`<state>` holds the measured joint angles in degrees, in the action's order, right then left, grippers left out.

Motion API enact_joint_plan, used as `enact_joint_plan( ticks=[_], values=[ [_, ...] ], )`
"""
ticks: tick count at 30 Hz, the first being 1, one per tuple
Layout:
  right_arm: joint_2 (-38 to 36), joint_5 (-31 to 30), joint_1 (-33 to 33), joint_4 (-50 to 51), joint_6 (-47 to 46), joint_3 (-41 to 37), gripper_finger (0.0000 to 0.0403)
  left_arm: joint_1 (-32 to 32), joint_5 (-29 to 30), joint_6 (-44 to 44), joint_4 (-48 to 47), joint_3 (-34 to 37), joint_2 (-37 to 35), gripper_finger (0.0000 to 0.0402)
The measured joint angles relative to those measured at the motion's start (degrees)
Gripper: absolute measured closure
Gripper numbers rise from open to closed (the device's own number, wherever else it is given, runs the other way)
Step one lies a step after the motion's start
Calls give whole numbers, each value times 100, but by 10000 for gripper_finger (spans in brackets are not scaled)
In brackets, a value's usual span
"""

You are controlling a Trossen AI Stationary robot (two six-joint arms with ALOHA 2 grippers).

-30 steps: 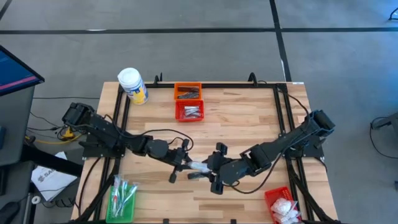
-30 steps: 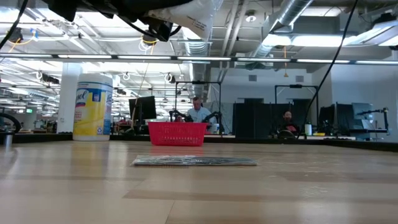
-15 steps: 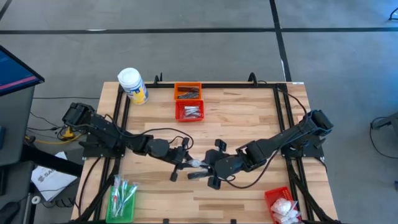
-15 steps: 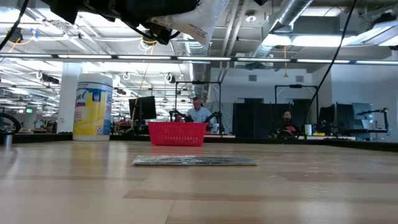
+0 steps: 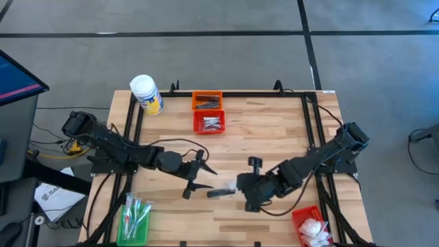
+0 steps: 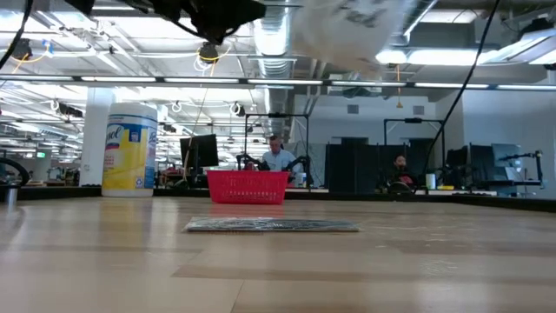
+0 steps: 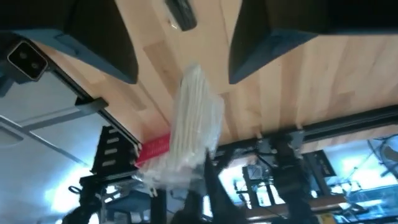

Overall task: Pick & Place Travel size toiletries
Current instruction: Put the cotton pack into the bottom red basket

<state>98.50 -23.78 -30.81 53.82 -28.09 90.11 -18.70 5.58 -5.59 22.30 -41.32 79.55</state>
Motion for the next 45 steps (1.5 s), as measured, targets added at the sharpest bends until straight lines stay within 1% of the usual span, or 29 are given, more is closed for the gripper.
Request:
enact_joint_plan(
  ticks=[3, 6, 10, 12, 15, 21, 28, 34, 40, 45],
  values=[
    [11, 1, -235, 772, -430, 272, 401, 2, 18, 64, -260, 0, -330, 134],
    [7, 171, -558, 1644, -969, 567, 402, 1, 24, 180, -374, 52, -565, 118],
    [4, 688, -1107, 2524, -1898, 756, 402, 2, 50, 201, -378, 208, -762, 113],
    [4, 901, -1425, 2816, -2242, 755, 402, 2, 139, 201, -357, 237, -780, 113],
    [4, 1067, -1941, 3080, -2745, 755, 402, 2, 158, 201, -327, 256, -785, 115],
    [4, 1279, -2855, 2985, -3653, 751, 402, 2, 162, 204, -286, 256, -785, 116],
    [4, 1340, -3621, 2987, -3669, 249, 403, 2, 164, 204, -237, 256, -785, 116],
    [9, 1402, -3713, 2534, -3644, -411, 403, 2, 166, 204, -205, 256, -785, 116],
    [13, 2094, -3636, 2265, -3644, -827, 402, 2, 165, 204, -205, 256, -785, 116],
    [11, 2091, -3629, 1992, -3488, -938, 402, 2, 164, 206, -207, 256, -785, 116]
  ],
)
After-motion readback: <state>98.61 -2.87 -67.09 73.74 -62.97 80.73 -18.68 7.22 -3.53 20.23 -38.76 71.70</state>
